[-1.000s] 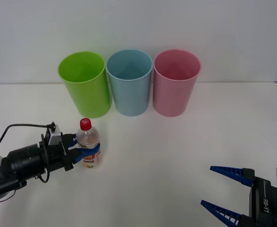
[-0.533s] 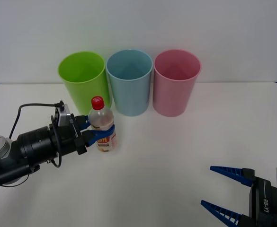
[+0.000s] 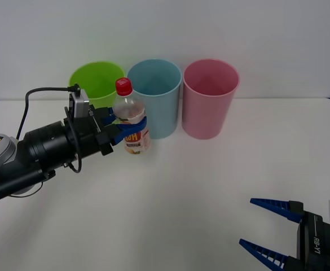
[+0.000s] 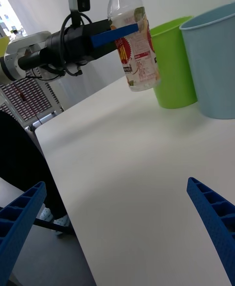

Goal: Put cans in the blue bin and PET bottles in the pink bin and trash in the green bin.

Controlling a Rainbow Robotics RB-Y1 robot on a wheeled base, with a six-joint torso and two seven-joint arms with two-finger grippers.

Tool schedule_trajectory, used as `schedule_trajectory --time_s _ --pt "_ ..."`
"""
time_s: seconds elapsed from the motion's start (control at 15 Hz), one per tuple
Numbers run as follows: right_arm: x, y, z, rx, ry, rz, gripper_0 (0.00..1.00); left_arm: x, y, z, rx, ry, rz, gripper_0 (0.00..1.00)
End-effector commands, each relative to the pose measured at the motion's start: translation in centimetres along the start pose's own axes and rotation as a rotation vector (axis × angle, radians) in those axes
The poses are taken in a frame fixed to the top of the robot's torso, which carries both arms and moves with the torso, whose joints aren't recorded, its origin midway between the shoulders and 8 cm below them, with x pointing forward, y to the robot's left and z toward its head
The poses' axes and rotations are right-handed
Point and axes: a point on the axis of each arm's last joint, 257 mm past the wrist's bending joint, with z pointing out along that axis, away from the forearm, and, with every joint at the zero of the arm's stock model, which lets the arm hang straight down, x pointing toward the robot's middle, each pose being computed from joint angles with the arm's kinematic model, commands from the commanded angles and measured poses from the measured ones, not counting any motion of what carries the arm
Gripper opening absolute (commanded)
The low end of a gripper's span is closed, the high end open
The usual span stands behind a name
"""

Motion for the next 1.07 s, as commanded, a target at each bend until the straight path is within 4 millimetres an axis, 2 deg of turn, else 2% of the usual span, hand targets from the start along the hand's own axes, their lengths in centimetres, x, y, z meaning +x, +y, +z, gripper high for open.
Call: schedule_trajectory --time_s 0.07,0.2,0.33,0.47,0.67,0.93,1.07 --pt "0.0 0.0 0.0 0.000 0.000 0.000 1.00 -2.3 -0.6 1.1 -0.005 -0.027 0.020 0.11" --pt "0.0 0.0 0.0 0.000 0.000 0.000 1.00 -3.7 -1.4 2.5 -0.014 -0.038 0.027 0.11" --pt "0.0 0.0 0.0 0.000 0.000 0.000 1.00 -5.8 -1.8 5.5 -0.007 -0.058 0.027 0.11" --pt "0.0 0.0 0.0 0.000 0.000 0.000 1.00 -8.0 -2.0 7.6 -0.005 -0.084 0.016 0.11" --pt "0.0 0.0 0.0 0.000 0.000 0.000 1.00 -10.8 -1.7 9.2 0.007 -0.105 -0.003 0.12" --pt "0.0 0.0 0.0 0.000 0.000 0.000 1.00 -12.7 -0.2 11.9 -0.003 -0.107 -0.019 0.11" --pt "0.0 0.0 0.0 0.000 0.000 0.000 1.00 -12.9 0.6 13.4 -0.016 -0.114 -0.020 0.11"
